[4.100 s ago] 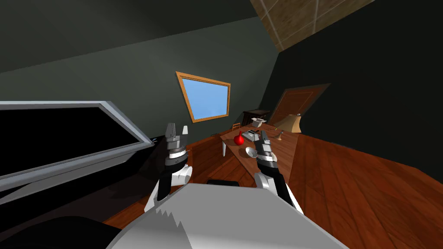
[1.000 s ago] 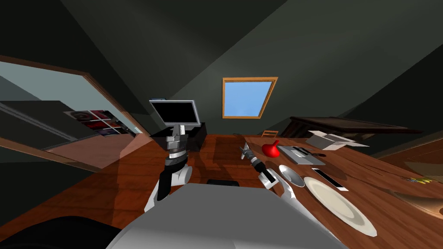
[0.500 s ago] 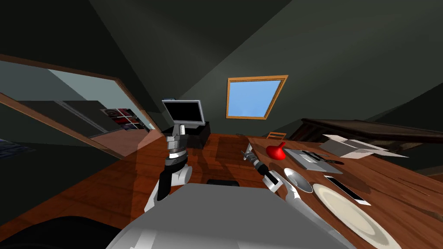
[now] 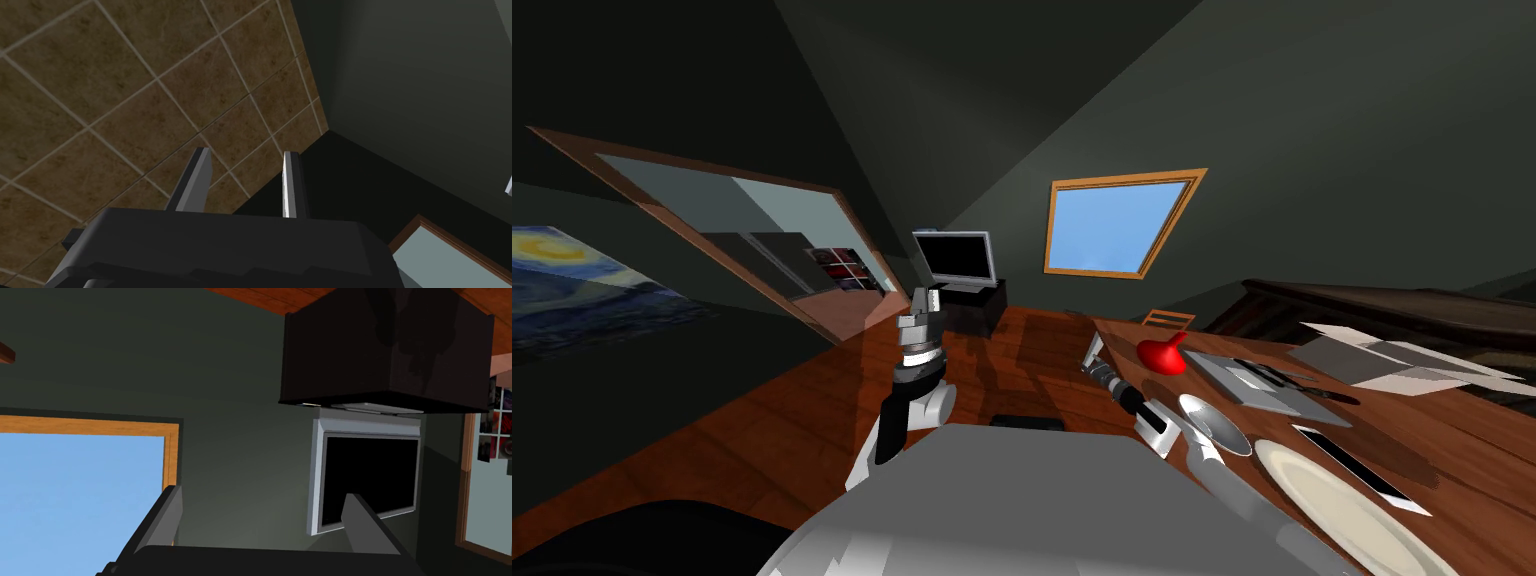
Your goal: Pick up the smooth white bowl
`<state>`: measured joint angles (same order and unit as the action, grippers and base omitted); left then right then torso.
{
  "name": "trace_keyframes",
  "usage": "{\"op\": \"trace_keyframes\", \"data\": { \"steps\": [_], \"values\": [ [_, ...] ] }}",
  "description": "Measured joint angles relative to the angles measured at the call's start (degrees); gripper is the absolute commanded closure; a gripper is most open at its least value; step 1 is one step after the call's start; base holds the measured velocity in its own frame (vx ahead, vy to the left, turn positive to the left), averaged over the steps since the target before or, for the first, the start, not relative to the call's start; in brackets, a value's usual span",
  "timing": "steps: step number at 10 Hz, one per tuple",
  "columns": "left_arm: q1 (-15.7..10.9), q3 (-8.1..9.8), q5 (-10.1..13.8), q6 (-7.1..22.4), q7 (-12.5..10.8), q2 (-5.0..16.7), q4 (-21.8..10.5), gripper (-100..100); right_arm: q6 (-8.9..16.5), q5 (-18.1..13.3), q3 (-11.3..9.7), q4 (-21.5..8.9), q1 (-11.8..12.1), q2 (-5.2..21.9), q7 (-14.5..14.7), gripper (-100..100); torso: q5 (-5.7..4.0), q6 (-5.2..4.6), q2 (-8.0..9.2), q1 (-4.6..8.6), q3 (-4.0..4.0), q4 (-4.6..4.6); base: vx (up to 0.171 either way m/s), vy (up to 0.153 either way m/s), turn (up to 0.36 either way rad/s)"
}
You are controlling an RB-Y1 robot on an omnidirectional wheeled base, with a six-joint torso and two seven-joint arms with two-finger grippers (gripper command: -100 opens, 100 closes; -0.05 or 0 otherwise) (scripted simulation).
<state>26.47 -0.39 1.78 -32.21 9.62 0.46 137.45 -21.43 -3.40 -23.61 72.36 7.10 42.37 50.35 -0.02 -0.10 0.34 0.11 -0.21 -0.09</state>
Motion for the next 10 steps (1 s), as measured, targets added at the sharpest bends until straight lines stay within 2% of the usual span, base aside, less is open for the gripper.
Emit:
{"op": "trace_keyframes", "data": {
  "steps": [1, 3, 5, 8, 10],
  "values": [
    [0.0, -0.01, 0.0, 0.0, 0.0, 0.0, 0.0, 0, -0.2, -0.4, -1.1, -2.2, -0.5, 1.7, 0.7, -100, 0.01, 0.04, 0.09, -0.05, -0.04, -0.02, -0.084, 0.015, 0.104],
    [0.0, 0.0, 0.0, 0.0, 0.0, 0.0, 0.0, 0, 0.0, -1.0, -2.5, -4.9, -0.4, 3.8, 2.2, -100, 0.0, 0.03, 0.03, 0.03, -0.02, -0.01, -0.098, -0.003, 0.152],
    [0.0, 0.0, 0.0, 0.0, 0.0, 0.0, 0.0, 0, 0.1, -1.4, -3.3, -7.6, -1.1, 4.3, 3.0, -100, -0.02, -0.01, -0.04, 0.07, 0.02, 0.0, -0.064, 0.002, 0.114],
    [0.0, 0.0, 0.0, 0.0, 0.0, 0.0, 0.0, 0, -0.1, -2.5, -5.7, -12.1, -1.8, 7.0, 4.8, -100, 0.0, 0.02, 0.03, 0.02, -0.02, -0.01, -0.09, 0.009, 0.136],
    [0.0, 0.01, 0.0, 0.0, 0.0, 0.0, 0.0, 0, 0.0, -2.7, -6.7, -14.4, -2.5, 8.2, 5.0, -100, -0.01, -0.02, -0.07, 0.07, 0.03, 0.0, -0.069, 0.0, 0.091]
  ]
}}
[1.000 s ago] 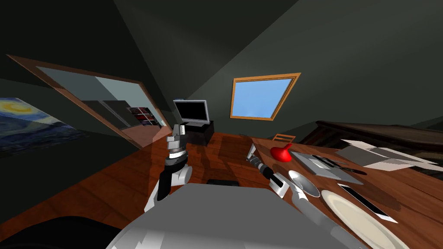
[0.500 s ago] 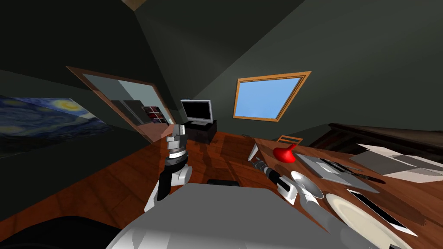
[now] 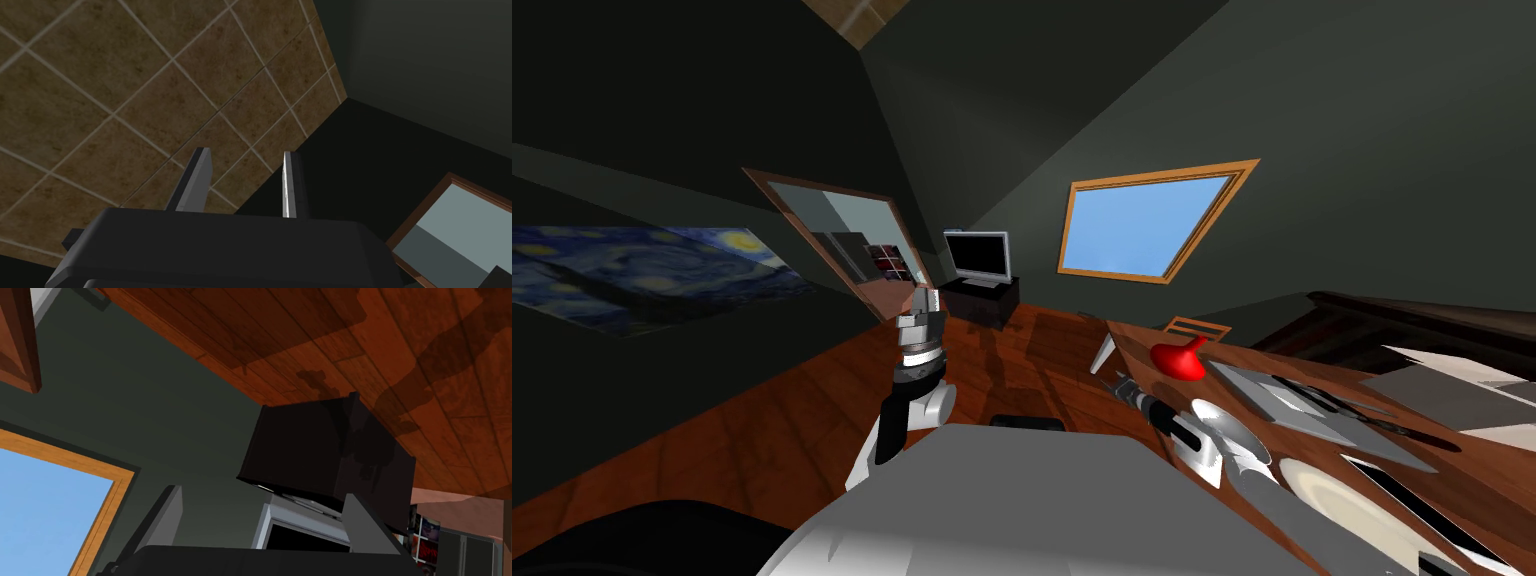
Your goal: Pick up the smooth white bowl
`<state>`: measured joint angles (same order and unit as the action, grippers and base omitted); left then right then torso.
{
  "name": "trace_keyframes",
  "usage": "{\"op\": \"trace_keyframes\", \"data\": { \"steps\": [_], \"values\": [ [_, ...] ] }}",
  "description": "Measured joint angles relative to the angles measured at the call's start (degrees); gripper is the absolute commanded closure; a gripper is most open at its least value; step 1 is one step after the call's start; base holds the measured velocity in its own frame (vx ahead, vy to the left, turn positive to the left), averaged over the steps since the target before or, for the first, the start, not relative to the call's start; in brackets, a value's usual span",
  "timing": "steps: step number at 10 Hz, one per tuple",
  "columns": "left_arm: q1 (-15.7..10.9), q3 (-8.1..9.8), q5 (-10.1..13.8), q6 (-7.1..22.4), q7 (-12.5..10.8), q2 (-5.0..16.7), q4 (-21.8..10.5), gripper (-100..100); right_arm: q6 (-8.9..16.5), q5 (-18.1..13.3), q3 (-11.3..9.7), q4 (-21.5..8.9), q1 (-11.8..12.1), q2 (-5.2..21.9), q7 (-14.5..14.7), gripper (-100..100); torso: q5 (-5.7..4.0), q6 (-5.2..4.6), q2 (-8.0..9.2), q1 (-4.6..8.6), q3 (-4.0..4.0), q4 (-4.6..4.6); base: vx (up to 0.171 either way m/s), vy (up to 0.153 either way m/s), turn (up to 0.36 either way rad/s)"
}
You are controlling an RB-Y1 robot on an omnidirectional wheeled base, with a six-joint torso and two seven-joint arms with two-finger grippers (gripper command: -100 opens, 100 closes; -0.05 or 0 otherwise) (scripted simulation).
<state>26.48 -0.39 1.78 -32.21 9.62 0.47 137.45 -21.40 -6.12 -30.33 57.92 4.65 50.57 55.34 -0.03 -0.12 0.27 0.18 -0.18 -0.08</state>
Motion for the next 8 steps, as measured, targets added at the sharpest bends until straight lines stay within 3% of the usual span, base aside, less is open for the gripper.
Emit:
{"op": "trace_keyframes", "data": {
  "steps": [1, 3, 6, 8],
  "values": [
    [0.0, -0.01, 0.0, 0.0, 0.0, 0.0, 0.0, 0, -0.8, -0.5, -0.8, -2.5, -0.4, 0.4, 0.7, -100, 0.0, 0.05, 0.06, 0.0, -0.02, 0.0, -0.089, -0.006, 0.108],
    [0.0, 0.0, 0.0, 0.0, 0.0, 0.0, 0.0, 0, -0.4, -1.0, -2.2, -3.9, -0.2, 2.8, 1.3, -100, 0.0, 0.04, 0.12, 0.05, -0.07, -0.03, -0.095, -0.011, 0.134],
    [0.0, 0.0, 0.0, 0.0, 0.0, 0.0, 0.0, 0, -2.5, -2.2, -5.1, -12.7, -2.9, 3.8, 1.9, -100, -0.02, -0.01, 0.07, 0.08, -0.04, -0.01, -0.071, -0.008, 0.075],
    [0.0, 0.0, 0.0, 0.0, 0.0, 0.0, 0.0, 0, -1.9, -2.5, -5.8, -13.0, -2.0, 5.9, 1.8, -100, 0.0, 0.04, -0.02, 0.04, 0.02, 0.01, -0.095, -0.004, 0.196]
  ]
}}
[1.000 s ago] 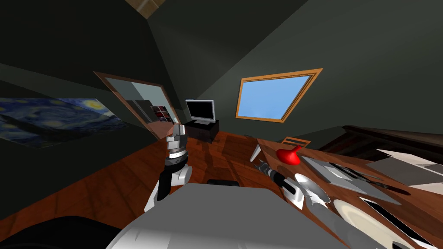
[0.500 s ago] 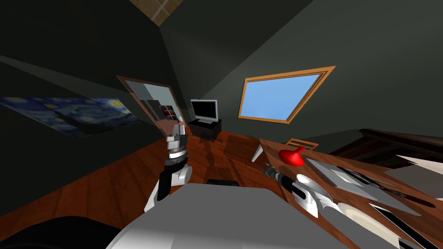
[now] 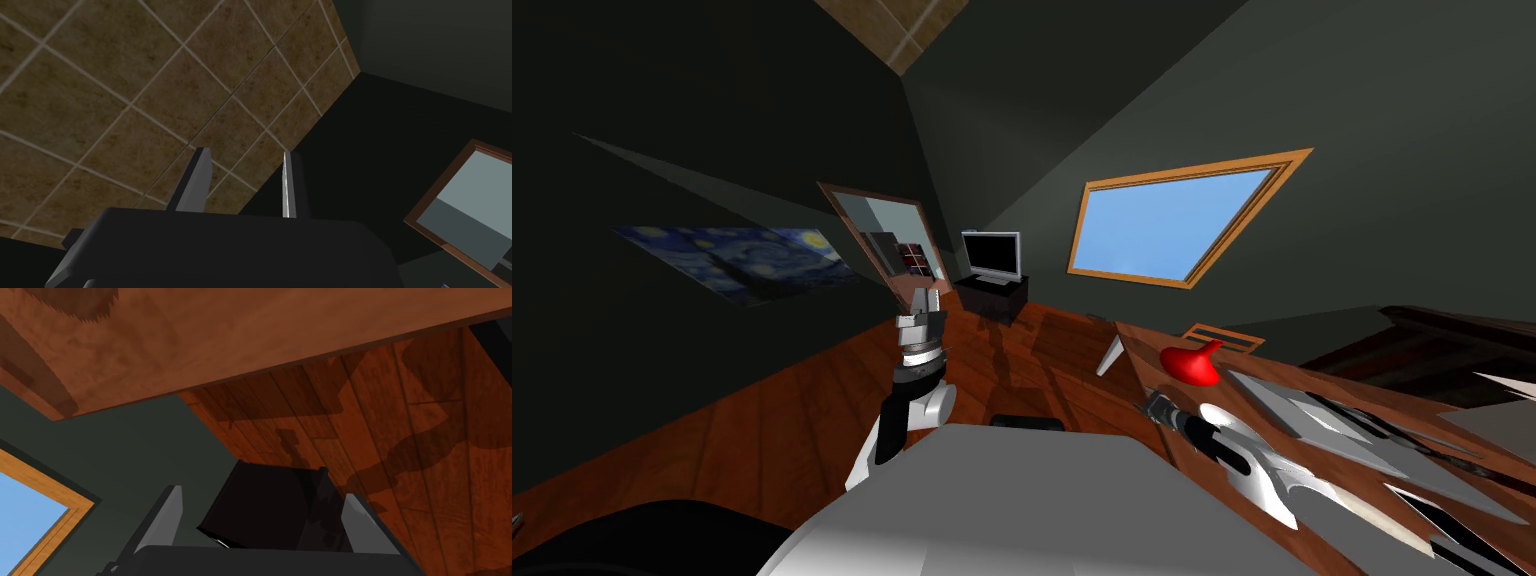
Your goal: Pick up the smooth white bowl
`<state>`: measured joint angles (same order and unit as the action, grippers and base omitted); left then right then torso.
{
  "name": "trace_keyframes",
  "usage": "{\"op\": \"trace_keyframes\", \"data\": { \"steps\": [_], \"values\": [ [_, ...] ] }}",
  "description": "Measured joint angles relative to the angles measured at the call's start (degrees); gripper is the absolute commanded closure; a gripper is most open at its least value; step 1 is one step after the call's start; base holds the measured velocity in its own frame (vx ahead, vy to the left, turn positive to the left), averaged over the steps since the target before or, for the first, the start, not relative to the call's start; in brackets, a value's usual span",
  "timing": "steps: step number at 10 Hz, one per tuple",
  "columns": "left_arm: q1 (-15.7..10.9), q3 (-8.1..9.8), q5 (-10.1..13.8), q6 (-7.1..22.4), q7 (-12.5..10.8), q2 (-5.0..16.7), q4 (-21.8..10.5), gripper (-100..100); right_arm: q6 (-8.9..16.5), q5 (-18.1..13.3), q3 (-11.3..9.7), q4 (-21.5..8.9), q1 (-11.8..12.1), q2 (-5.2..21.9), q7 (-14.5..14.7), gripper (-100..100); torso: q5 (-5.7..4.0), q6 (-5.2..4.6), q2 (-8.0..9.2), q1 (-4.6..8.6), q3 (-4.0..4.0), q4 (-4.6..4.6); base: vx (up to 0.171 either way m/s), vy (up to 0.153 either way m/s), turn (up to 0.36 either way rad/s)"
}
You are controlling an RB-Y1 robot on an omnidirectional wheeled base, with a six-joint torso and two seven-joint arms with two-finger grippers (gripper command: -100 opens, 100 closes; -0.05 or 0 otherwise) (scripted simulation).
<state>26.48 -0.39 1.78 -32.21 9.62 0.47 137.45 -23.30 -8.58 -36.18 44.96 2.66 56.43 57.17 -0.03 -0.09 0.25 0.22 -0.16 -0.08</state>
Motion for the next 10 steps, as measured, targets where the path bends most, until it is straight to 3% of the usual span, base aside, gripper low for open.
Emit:
{"op": "trace_keyframes", "data": {
  "steps": [2, 6, 7, 8, 9, 10],
  "values": [
    [0.0, 0.0, 0.0, 0.0, 0.0, 0.0, 0.0, 0, 1.0, -0.6, -1.4, -1.0, 0.7, 2.1, 0.5, -100, -0.02, -0.05, 0.17, 0.03, -0.11, -0.04, -0.074, -0.015, 0.025],
    [0.0, 0.01, 0.0, 0.0, 0.0, 0.0, 0.0, 0, 0.7, -1.4, -3.1, -5.0, 0.0, 3.1, 0.7, -100, -0.03, -0.04, -0.11, 0.04, 0.06, 0.02, -0.044, -0.016, 0.081],
    [0.0, 0.0, 0.0, 0.0, 0.0, 0.0, 0.0, 0, -0.3, -1.9, -4.0, -7.4, -0.6, 3.6, 0.6, -100, -0.02, 0.0, -0.09, 0.02, 0.05, 0.02, -0.102, -0.014, 0.182],
    [0.0, 0.0, 0.0, 0.0, 0.0, 0.0, 0.0, 0, -2.5, -3.0, -6.0, -13.7, -3.3, 2.9, 0.4, -100, -0.03, 0.0, 0.05, 0.05, -0.03, -0.01, -0.085, -0.025, 0.046],
    [0.0, 0.01, 0.0, 0.0, 0.0, 0.0, 0.0, 0, -1.4, -2.8, -5.9, -11.2, -1.3, 4.6, 0.3, -100, -0.03, -0.08, 0.09, 0.09, -0.06, -0.02, -0.071, -0.046, 0.052],
    [0.0, 0.01, 0.0, 0.0, 0.0, 0.0, 0.0, 0, -0.6, -2.9, -6.2, -11.5, -0.5, 5.6, 0.3, -100, -0.04, -0.05, 0.07, 0.17, -0.05, -0.02, -0.06, -0.043, 0.049]
  ]
}}
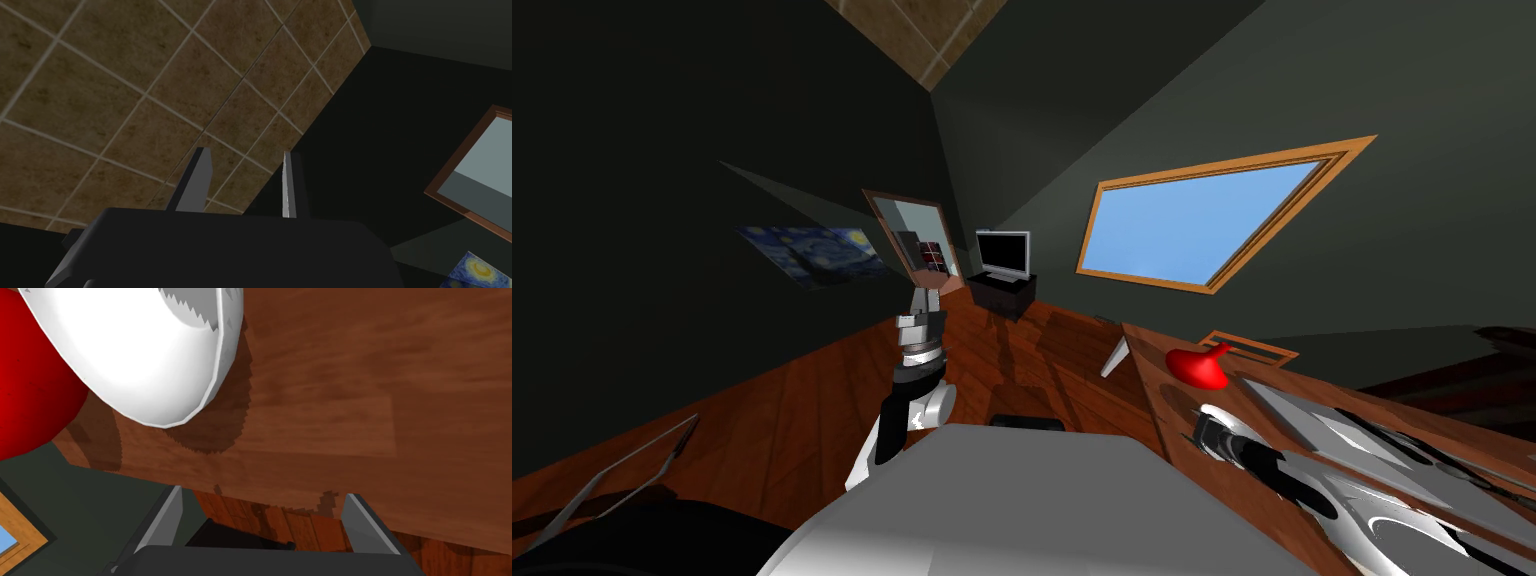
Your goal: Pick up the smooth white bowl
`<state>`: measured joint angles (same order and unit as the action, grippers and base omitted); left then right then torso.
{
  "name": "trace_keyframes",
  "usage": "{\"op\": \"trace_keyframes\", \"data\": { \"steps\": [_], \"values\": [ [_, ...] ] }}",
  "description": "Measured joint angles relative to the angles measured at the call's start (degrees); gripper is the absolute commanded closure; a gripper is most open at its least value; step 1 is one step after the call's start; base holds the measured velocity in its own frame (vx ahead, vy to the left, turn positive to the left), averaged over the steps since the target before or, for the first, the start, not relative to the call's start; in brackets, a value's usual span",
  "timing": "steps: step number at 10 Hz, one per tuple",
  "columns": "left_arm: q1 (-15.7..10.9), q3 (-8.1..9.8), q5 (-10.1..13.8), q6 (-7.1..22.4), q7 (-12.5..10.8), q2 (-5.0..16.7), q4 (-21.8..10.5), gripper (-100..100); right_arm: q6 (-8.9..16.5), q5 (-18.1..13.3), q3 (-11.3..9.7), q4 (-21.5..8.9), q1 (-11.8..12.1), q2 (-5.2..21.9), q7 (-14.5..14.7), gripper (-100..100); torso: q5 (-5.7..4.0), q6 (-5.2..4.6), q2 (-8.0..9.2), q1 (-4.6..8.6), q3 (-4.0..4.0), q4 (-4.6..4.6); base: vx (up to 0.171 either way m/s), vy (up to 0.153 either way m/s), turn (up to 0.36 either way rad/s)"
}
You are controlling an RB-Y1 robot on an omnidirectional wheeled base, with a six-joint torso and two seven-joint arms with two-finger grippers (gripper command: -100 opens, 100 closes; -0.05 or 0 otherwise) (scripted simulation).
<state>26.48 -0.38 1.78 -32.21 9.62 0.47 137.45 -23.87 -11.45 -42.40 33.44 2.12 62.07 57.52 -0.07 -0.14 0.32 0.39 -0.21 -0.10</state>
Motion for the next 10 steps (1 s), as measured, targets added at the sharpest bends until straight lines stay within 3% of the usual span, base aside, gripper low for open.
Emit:
{"op": "trace_keyframes", "data": {
  "steps": [4, 7, 8, 9, 10],
  "values": [
    [0.0, 0.0, 0.0, 0.0, 0.0, 0.0, 0.0, 0, 0.9, -0.5, -1.2, -0.8, 0.7, 1.5, -0.3, -100, 0.0, 0.0, -0.2, -0.08, 0.11, 0.04, -0.025, -0.017, 0.029],
    [0.0, 0.0, 0.0, 0.0, 0.0, 0.0, 0.0, 0, -1.7, -1.5, -2.9, -7.2, -1.0, 1.0, -0.5, -100, -0.02, 0.02, -0.18, 0.04, 0.1, 0.04, -0.047, -0.066, 0.101],
    [0.0, 0.01, 0.0, 0.0, 0.0, 0.0, 0.0, 0, -1.9, -2.2, -4.4, -8.2, -1.1, 1.5, -1.4, -100, -0.06, 0.02, -0.11, 0.24, 0.06, 0.02, -0.033, -0.063, 0.035],
    [0.0, 0.01, 0.0, 0.0, 0.0, 0.0, 0.0, 0, -1.8, -2.3, -4.6, -8.2, -1.1, 1.6, -1.7, 0, -0.07, 0.0, -0.18, 0.1, 0.1, 0.03, -0.005, -0.01, -0.005],
    [0.0, 0.0, 0.0, 0.0, 0.0, 0.0, 0.0, 0, -1.8, -2.3, -4.6, -8.2, -1.1, 1.5, -1.6, -100, -0.02, 0.01, -0.27, -0.06, 0.15, 0.06, -0.071, -0.035, 0.226]
  ]
}}
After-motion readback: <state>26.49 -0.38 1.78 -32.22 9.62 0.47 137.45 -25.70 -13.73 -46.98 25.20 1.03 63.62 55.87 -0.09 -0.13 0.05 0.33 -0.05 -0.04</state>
